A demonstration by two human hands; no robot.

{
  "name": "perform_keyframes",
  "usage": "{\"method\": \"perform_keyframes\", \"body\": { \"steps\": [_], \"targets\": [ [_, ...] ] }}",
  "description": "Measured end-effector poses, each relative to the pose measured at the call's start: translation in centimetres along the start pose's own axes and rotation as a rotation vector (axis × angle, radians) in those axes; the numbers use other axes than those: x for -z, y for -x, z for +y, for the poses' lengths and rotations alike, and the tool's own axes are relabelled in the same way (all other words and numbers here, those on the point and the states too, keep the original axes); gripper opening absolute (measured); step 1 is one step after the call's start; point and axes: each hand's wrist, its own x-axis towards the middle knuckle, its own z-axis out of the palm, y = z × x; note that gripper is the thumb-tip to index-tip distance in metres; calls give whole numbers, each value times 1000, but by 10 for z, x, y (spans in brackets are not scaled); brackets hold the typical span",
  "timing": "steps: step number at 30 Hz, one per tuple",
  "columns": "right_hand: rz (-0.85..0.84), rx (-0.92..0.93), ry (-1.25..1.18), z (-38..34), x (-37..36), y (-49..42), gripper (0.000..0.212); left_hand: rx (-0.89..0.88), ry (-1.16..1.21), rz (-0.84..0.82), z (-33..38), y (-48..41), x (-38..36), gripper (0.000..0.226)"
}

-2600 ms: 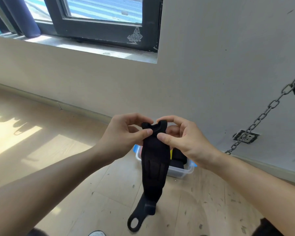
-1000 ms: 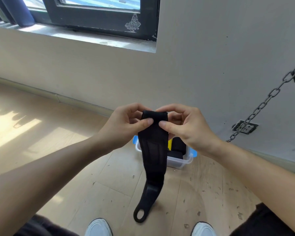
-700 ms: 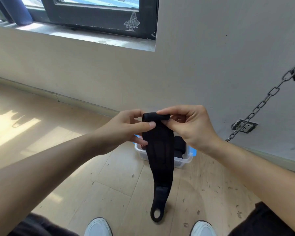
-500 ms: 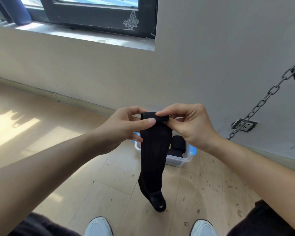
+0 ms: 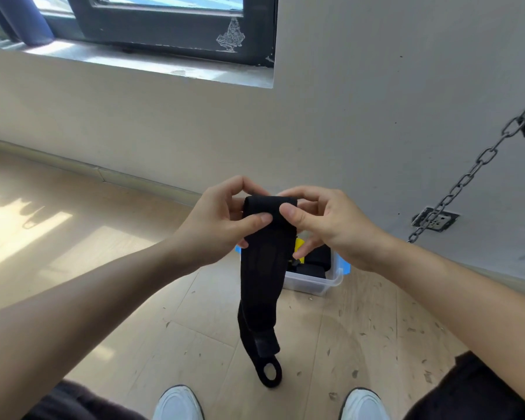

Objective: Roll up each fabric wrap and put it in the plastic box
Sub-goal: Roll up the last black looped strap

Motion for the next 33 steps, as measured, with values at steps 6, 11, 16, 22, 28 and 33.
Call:
{"method": "perform_keyframes", "body": {
  "steps": [6, 11, 16, 22, 28, 33],
  "targets": [
    [91, 78, -66, 4, -2, -3, 21, 73, 52, -55, 1, 0, 2, 24],
    [114, 123, -50, 5, -5, -3, 24, 155, 77, -196, 3, 3, 4, 28],
    [149, 193, 18, 8, -6, -5, 27, 178, 96, -129, 5, 1, 2, 29],
    [116, 170, 49, 9, -6, -5, 32, 142, 69, -65, -1, 0, 3, 23],
    [25, -28, -137, 4, -6, -5, 43, 65, 80, 21, 1, -3, 3, 20],
    [43, -39, -172, 4, -7, -6, 35, 32, 59, 40, 0, -1, -1, 23]
  ]
}}
